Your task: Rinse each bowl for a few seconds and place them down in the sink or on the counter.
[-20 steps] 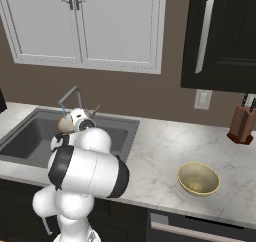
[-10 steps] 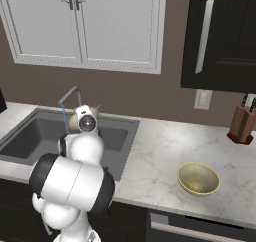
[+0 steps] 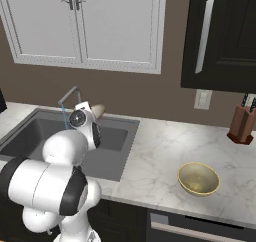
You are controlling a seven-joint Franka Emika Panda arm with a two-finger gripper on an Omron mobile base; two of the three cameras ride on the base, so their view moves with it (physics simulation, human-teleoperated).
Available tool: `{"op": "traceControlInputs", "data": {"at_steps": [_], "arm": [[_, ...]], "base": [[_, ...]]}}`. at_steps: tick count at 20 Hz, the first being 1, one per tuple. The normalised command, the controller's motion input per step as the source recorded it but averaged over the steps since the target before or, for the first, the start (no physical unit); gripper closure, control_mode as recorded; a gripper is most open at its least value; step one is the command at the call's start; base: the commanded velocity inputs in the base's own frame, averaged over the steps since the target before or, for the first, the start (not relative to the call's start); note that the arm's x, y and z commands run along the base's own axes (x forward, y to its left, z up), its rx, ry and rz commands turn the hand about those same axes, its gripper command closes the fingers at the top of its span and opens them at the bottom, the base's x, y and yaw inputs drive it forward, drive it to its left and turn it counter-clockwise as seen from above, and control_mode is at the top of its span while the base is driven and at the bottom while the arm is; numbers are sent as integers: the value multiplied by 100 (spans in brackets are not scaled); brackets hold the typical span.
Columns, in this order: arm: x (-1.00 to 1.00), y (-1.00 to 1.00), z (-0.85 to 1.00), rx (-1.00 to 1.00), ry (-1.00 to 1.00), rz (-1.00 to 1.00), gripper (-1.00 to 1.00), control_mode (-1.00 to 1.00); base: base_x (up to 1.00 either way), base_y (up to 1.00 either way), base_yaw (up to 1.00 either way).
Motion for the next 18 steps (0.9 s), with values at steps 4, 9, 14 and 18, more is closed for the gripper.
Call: {"op": "traceControlInputs", "data": {"at_steps": [4, 9, 14, 18], "arm": [[0, -15, 12, -5, 0, -17, 100, -100], [0, -24, 12, -2, 0, -15, 100, -100], [0, -30, 10, 0, 0, -13, 100, -100], [0, -32, 14, 0, 0, -13, 100, -100]], "base": [[0, 0, 0], [0, 0, 0], [0, 0, 0], [0, 0, 0]]}}
